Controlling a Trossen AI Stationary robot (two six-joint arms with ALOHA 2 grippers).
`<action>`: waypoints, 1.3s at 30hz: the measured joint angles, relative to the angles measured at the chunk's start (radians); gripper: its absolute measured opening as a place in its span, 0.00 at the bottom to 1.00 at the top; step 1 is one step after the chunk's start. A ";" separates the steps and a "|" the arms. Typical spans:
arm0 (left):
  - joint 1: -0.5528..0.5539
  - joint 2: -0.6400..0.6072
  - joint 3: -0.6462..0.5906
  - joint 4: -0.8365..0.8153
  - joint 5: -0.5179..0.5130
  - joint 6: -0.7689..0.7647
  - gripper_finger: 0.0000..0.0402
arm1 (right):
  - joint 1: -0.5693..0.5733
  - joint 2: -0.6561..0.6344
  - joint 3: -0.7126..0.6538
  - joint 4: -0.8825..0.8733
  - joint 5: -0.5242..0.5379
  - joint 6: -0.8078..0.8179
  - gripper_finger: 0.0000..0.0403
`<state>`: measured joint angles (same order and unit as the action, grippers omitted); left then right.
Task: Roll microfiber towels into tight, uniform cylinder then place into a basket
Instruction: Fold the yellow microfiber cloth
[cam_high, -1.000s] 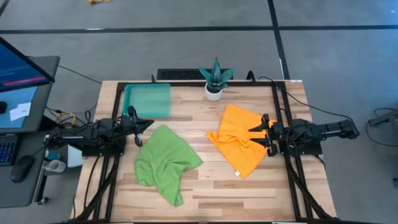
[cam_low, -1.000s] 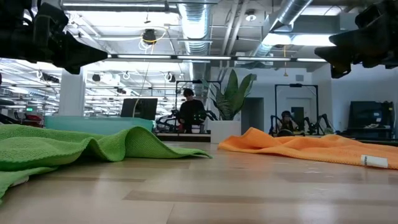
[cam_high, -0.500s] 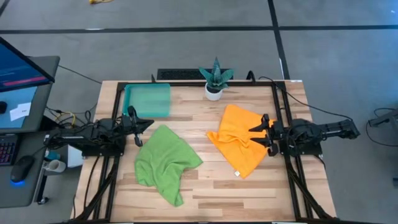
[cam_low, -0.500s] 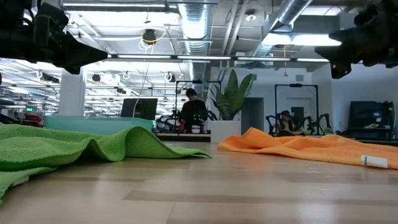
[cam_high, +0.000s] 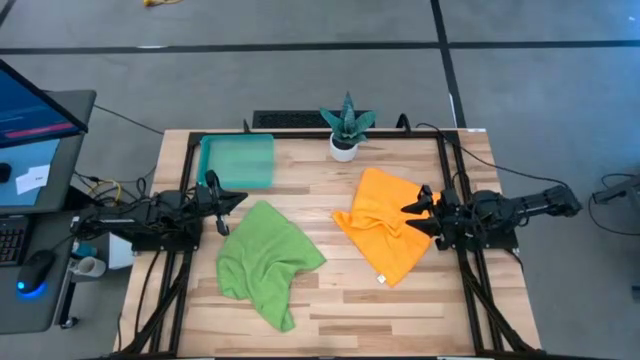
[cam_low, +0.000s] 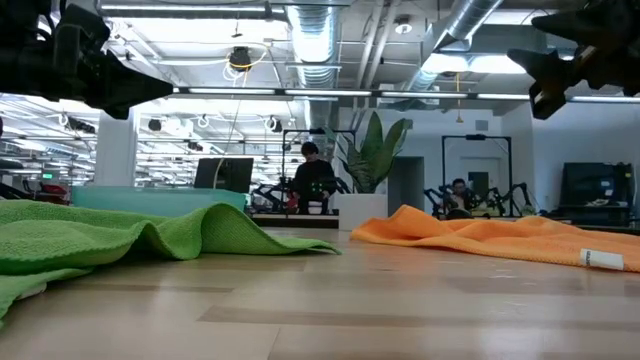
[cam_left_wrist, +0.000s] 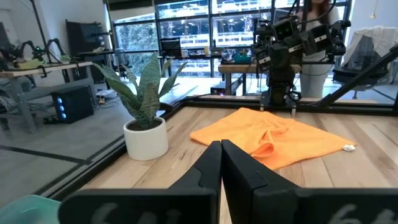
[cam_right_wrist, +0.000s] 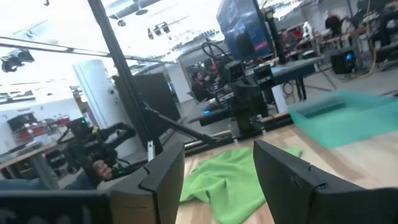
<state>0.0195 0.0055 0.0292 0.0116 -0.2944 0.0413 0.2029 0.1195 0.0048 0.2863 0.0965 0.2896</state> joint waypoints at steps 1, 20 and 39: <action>0.000 0.000 0.000 0.000 0.000 0.000 0.00 | 0.012 0.017 0.002 0.022 0.012 -0.010 0.53; 0.000 0.000 0.000 0.000 0.000 -0.001 0.00 | 0.171 0.448 0.364 -0.258 0.257 -0.041 0.53; 0.000 0.000 0.000 0.001 0.000 -0.001 0.00 | 0.266 0.840 0.801 -1.024 0.302 0.315 0.53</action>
<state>0.0195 0.0057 0.0292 0.0124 -0.2943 0.0406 0.4693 0.9590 0.8058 -0.7381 0.3981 0.6044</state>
